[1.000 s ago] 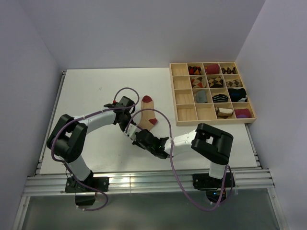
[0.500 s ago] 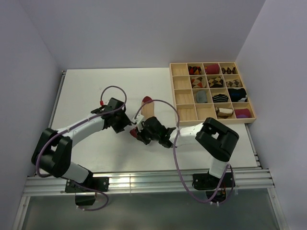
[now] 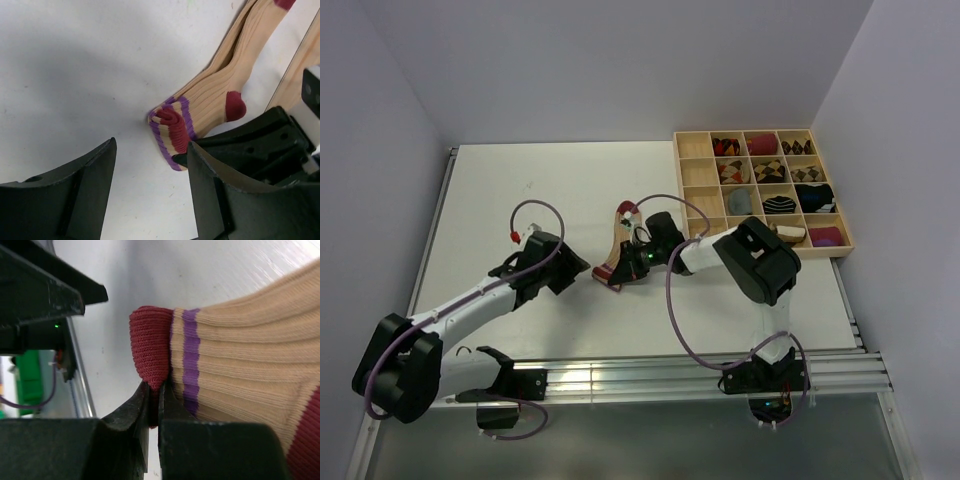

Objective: Roll the socks
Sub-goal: Roll the sock at the center of the board.

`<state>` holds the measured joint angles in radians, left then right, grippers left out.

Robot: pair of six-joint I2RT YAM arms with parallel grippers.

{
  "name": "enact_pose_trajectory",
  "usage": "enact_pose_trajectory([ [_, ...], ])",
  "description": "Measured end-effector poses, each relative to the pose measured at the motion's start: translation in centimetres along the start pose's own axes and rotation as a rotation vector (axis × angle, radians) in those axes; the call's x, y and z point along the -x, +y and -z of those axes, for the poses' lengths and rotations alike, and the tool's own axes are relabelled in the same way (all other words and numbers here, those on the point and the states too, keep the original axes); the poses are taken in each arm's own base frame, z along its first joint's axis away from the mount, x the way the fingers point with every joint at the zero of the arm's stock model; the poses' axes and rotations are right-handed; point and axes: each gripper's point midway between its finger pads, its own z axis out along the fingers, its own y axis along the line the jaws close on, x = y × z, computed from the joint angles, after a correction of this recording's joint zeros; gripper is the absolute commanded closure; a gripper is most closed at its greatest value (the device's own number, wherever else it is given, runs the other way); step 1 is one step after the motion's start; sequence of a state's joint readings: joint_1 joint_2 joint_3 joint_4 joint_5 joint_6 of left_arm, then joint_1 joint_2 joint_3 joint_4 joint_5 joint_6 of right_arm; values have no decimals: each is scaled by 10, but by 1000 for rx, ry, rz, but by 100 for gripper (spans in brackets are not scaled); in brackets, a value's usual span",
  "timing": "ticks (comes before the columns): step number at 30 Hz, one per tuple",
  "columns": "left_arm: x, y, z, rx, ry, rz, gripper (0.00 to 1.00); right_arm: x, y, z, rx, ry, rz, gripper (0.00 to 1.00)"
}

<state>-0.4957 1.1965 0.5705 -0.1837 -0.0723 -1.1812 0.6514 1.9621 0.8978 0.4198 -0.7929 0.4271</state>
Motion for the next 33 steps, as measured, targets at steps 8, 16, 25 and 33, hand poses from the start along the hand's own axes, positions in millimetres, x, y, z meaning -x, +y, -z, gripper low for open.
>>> enact_pose_trajectory([
  [8, -16, -10, -7, -72, 20, -14, 35, 0, -8, 8, 26, 9, -187, 100],
  [16, -31, -9, -25, -62, 59, -34, 35, -2, -13, 11, 34, 17, -277, 100],
  [25, -35, -5, -38, -45, 65, -35, 38, -2, -16, 11, 47, 29, -318, 100],
  [33, -33, -15, -51, -47, 66, -39, 47, -2, -16, 11, 57, 38, -327, 100],
])
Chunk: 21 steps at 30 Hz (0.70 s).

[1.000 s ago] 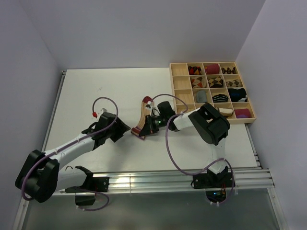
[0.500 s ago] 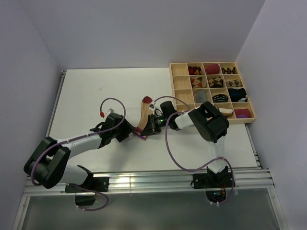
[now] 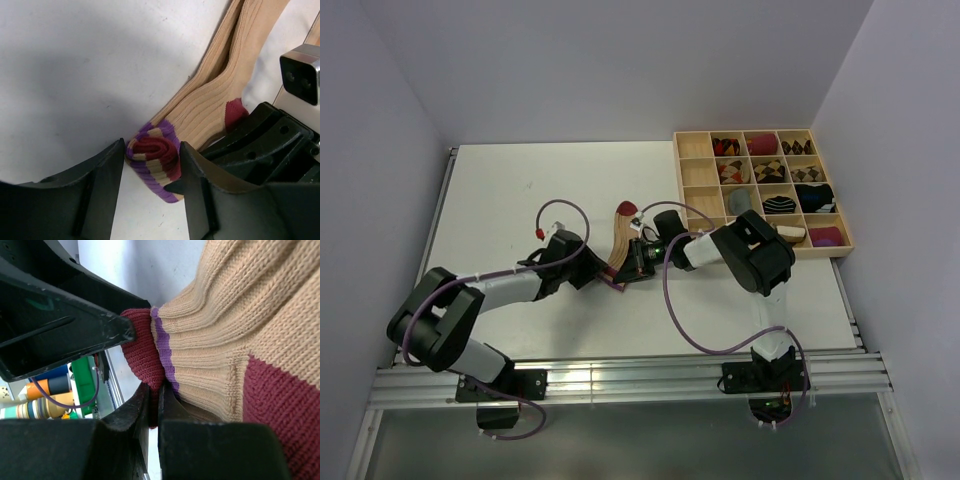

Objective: Roll the socks
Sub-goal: Roll the sock at the center of the board.

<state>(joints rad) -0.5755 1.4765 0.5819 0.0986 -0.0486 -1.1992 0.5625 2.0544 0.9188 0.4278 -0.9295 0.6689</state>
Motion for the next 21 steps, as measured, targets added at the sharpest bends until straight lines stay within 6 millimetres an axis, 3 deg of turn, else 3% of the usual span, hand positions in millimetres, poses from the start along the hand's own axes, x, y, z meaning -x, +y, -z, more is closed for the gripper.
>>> enact_pose_trajectory([
  [5, 0, 0, -6, 15, 6, 0, 62, 0, 0, 0, -1, 1, -1, 99],
  [8, -1, 2, -7, 34, 14, -3, 76, 0, 0, 0, -2, 1, 0, 93],
  [12, -1, 2, -8, 80, 31, -24, 86, 1, 0, 2, -15, -5, 19, 75],
  [13, -1, 2, -8, 98, 36, -40, 90, 2, 1, 2, -24, -9, 31, 66],
  [16, 0, 2, -6, 158, 50, -88, 93, 1, 6, 6, -53, -31, 83, 51],
  [21, 5, 3, -1, 256, 74, -193, 94, -5, 16, 17, -160, -105, 247, 43],
])
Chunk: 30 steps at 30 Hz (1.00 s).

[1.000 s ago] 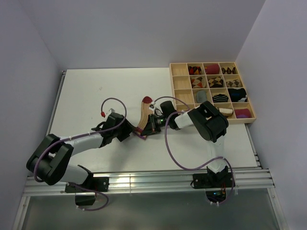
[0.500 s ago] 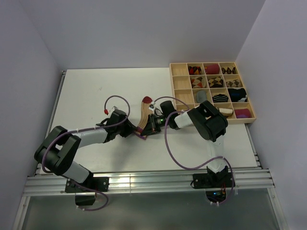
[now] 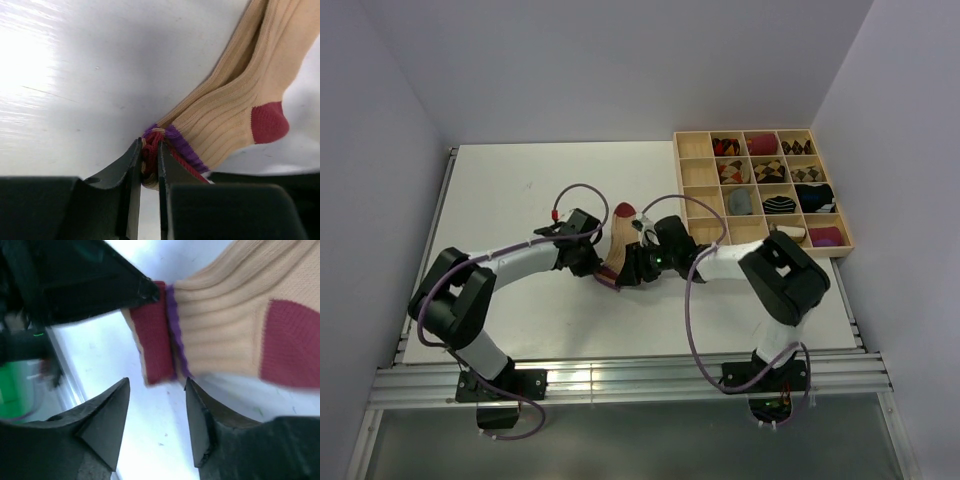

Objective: Roll the socks
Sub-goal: Roll the sock at the center of the board.

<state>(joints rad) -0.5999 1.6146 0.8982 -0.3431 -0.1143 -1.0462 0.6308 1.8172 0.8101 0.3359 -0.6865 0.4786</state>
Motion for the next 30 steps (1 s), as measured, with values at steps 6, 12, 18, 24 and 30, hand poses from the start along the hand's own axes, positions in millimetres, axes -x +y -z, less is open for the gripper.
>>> enact_pose_trajectory([
  [6, 1, 8, 1, 84, 39, -102, 95, -1, 11, 16, -202, -139, 270, 38],
  [12, -1, 7, -1, 102, 77, -152, 95, 3, 34, 18, -356, -253, 574, 35],
  [18, -2, 6, -1, 104, 92, -176, 95, -8, 37, 2, -481, -229, 797, 35],
  [24, -3, 5, -2, 105, 103, -184, 95, -12, 31, -15, -571, -195, 935, 34],
  [30, -5, 4, -1, 98, 114, -183, 95, -7, 31, -24, -609, -188, 1000, 36],
])
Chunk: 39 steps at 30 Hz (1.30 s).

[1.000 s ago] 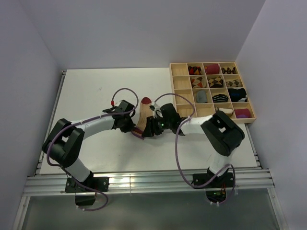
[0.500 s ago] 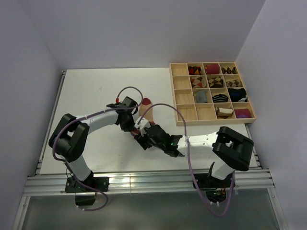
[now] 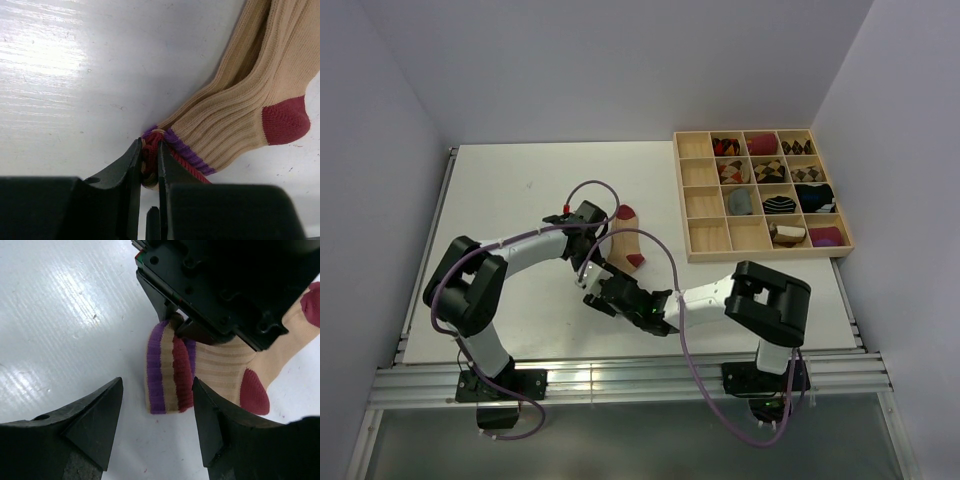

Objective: Roll the socks
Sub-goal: Roll the sock at the center of the board.

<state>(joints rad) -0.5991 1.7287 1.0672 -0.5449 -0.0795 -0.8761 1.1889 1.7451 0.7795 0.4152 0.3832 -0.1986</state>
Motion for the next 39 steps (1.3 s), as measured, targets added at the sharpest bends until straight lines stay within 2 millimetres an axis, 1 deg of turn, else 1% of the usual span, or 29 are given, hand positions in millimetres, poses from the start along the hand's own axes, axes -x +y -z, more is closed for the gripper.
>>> enact_pose_trajectory([
  [4, -1, -1, 0, -2, 4, 0, 94, -7, 2, -7, -11, 12, 25, 37],
  [6, 0, -1, 0, -2, 4, 0, 94, -14, 5, -11, -11, 29, 43, 40],
  [7, 0, -1, 0, -2, 4, 0, 94, -15, 5, -13, -16, 28, 45, 42],
  [10, 0, -1, 0, -2, 4, 0, 94, -14, 4, -16, -29, 27, 51, 51],
  [11, 0, -1, 0, -2, 4, 0, 94, -15, 4, -17, -34, 29, 54, 59],
  [12, 0, -1, 0, -2, 4, 0, 93, -16, 3, -17, -37, 32, 58, 64],
  [13, 0, -1, 0, -2, 4, 0, 92, -16, 3, -18, -39, 32, 59, 77],
  [15, 0, -1, 0, -3, 2, 1, 88, -15, 3, -18, -43, 28, 57, 91],
  [16, 1, -1, 0, -4, 1, 2, 85, -14, 3, -18, -44, 26, 53, 100],
  [17, 1, -1, -1, -4, 0, 3, 82, -14, 3, -18, -44, 26, 51, 100],
  [18, 1, -1, -1, -5, -2, 6, 76, -14, 3, -19, -45, 25, 43, 100],
  [22, 3, 0, 0, -9, -21, 33, 65, -14, 0, -20, -20, 23, -4, 100],
  [23, 3, 2, 1, -12, -30, 48, 57, -13, 0, -20, 0, 20, -27, 100],
  [24, 3, 4, 2, -11, -33, 58, 54, -13, -1, -20, 23, 18, -54, 100],
  [26, 7, 8, 8, -21, -59, 98, 45, -13, -5, -19, 79, 14, -128, 100],
  [27, 9, 11, 12, -30, -71, 125, 38, -12, -7, -18, 112, 13, -173, 100],
  [29, 16, 16, 23, -55, -111, 186, 31, -13, -14, -18, 176, 15, -267, 100],
  [32, 32, 26, 45, -116, -199, 300, 28, -15, -23, -17, 272, 19, -406, 100],
  [35, 43, 27, 64, -198, -274, 373, 27, -19, -30, -14, 382, 31, -552, 100],
  [37, 45, 23, 69, -250, -301, 393, 27, -22, -31, -13, 459, 43, -651, 100],
  [39, 42, 21, 69, -280, -307, 402, 27, -24, -32, -12, 526, 54, -745, 100],
])
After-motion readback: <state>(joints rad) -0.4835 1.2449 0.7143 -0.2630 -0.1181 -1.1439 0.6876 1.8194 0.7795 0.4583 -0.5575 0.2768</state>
